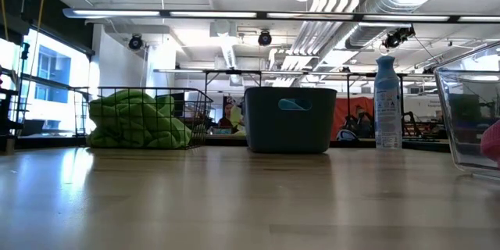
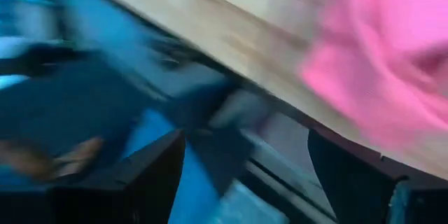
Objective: Sort microfiber towel by color & place in baskets
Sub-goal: Put the pink microfiber cloth into the transparent bin
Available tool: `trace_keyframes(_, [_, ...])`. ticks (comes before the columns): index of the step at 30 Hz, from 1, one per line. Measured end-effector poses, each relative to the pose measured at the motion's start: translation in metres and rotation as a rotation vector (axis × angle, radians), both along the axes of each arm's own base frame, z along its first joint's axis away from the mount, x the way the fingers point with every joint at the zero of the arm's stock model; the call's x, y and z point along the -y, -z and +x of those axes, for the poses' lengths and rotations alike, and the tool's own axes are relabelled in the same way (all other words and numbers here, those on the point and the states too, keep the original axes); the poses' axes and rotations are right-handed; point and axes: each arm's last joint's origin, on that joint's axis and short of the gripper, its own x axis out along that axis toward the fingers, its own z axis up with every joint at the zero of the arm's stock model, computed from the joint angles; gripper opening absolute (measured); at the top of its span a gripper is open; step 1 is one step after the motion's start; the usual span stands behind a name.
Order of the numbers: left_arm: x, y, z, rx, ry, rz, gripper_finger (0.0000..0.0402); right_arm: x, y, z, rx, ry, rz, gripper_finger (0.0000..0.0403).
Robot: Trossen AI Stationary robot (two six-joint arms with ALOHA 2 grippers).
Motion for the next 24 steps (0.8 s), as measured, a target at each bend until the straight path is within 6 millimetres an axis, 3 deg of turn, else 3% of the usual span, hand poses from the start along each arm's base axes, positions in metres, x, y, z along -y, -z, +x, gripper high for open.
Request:
trace_keyframes(4, [0.001, 0.0, 0.0, -0.003, 0.024, 0.008, 0.0266, 0.016, -0.022, 0.005, 0.269, 0.133, -0.065, 0.0298])
trace_keyframes(8, [0.001, 0.0, 0.0, -0.009, 0.044, 0.014, 0.0266, 0.037, -0.029, 0.019, 0.395, 0.21, -0.189, 0.0298])
trace_keyframes(16, [0.004, 0.0, -0.003, -0.012, 0.095, 0.012, 0.0266, 0.086, -0.015, 0.067, 0.449, 0.18, -0.416, 0.0298])
trace_keyframes(24, [0.008, 0.0, -0.01, -0.013, 0.168, -0.021, 0.0266, 0.122, -0.004, 0.131, 0.75, 0.134, -0.502, 0.0298])
